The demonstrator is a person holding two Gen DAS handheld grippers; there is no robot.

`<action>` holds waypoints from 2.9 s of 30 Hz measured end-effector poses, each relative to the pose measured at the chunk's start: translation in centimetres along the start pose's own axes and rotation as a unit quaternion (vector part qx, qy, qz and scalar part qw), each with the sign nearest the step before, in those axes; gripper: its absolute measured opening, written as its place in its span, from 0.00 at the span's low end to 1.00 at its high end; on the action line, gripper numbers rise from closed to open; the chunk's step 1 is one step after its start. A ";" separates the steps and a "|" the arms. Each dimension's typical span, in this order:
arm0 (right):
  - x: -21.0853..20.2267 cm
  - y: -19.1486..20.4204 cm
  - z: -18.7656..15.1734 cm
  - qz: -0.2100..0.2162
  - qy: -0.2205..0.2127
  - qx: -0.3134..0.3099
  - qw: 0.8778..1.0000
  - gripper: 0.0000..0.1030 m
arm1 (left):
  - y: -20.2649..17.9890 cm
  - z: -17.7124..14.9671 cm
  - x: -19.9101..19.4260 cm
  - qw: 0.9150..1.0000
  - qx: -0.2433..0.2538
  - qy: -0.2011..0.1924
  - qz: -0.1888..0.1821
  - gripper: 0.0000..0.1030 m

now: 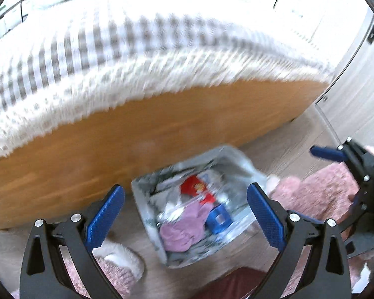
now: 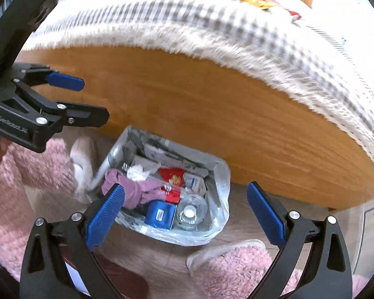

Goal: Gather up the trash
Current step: 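Raise both tools from the bag back toward the bed, then move both open tools toward the yellow snack wrapper, then close the left tool on the yellow snack wrapper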

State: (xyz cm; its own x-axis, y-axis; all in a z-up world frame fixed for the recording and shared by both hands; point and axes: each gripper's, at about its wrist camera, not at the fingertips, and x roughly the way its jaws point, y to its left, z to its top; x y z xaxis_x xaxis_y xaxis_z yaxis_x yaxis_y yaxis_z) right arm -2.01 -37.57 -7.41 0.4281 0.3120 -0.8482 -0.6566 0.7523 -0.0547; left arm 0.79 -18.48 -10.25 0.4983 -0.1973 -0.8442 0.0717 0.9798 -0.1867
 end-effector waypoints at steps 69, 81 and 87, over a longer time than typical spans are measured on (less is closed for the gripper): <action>2.8 -23.8 28.7 -0.169 -0.242 0.271 0.916 0.92 | 1.9 35.7 8.7 0.992 -0.032 -0.114 0.048 0.93; 4.8 -23.5 29.3 -0.167 -0.223 0.263 0.924 0.92 | 2.4 35.5 11.1 0.992 -0.029 -0.084 0.085 0.63; 5.6 -22.0 29.9 -0.181 -0.213 0.225 0.933 0.92 | 3.5 35.0 9.7 0.992 -0.056 -0.107 0.045 0.48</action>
State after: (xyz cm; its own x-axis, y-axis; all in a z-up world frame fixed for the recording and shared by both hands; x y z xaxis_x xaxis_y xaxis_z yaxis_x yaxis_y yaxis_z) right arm 33.43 -34.99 4.80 0.8422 0.1204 -0.5255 -0.1345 0.9908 0.0115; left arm 36.12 -15.77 -1.51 0.6713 -0.0852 -0.7363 -0.0728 0.9810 -0.1798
